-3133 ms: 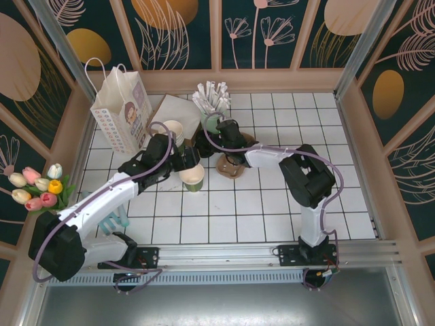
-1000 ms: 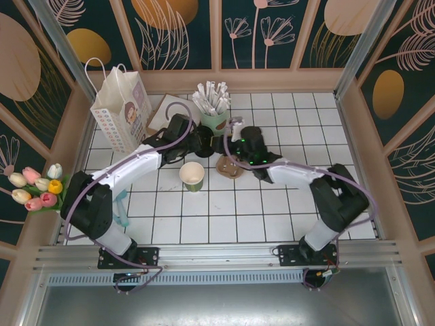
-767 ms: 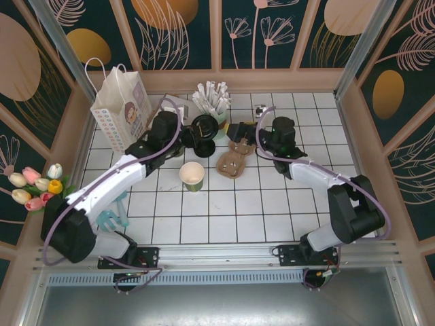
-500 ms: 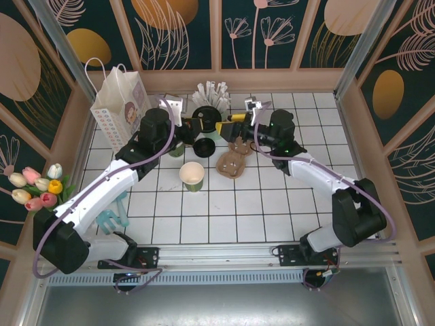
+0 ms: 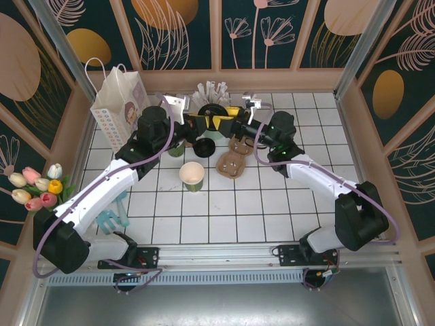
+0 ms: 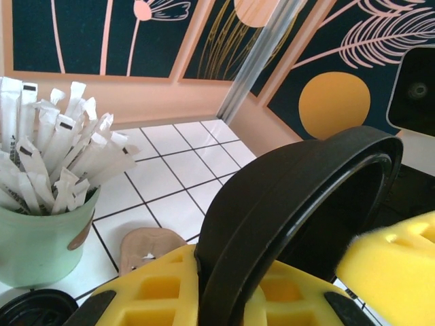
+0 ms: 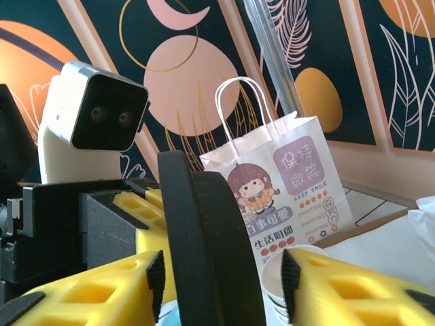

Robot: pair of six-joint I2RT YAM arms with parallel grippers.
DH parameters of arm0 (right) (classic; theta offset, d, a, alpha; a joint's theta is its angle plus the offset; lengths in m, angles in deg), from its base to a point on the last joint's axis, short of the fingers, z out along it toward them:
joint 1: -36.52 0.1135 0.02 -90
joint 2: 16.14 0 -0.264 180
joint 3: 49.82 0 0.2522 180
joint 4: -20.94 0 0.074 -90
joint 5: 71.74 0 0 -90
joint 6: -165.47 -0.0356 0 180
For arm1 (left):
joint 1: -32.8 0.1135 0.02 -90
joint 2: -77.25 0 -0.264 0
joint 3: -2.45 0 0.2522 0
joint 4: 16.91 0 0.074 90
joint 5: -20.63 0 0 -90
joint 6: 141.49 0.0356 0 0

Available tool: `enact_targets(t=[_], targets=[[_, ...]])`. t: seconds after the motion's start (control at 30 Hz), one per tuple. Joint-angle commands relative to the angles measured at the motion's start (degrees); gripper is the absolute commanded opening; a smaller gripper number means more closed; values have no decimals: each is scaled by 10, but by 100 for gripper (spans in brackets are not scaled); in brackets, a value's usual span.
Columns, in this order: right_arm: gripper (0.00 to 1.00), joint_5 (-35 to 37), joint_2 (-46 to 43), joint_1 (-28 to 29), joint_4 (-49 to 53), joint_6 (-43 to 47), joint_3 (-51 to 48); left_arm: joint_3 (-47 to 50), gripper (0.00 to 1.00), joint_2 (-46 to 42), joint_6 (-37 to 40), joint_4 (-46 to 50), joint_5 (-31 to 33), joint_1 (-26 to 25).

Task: Pack the takeout coffee

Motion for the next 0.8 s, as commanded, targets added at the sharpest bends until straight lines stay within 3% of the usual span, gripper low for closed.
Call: enact_targets(t=[0.0,0.27,0.47,0.53,0.6,0.7,0.77], targets=[[44,-9,-2,2,-45,5,-1,-13,0,-8,-12,-39,-24,-2],[22,-14,-2,2,-23,29,8,-10,0,-7,-26,-52,-42,-2],[9,-1,-15,2,30,90,25,-5,7,-9,-26,-54,-56,-2],[7,5,-18,2,53,121,35,-4,18,-11,-20,-48,-72,-2],[6,17,-25,2,95,175,53,-2,40,-19,-4,-34,-93,-2],[4,74,-38,2,200,338,94,15,74,-47,42,4,-140,0],[3,139,-40,23,261,482,125,25,88,-69,66,35,-167,2]])
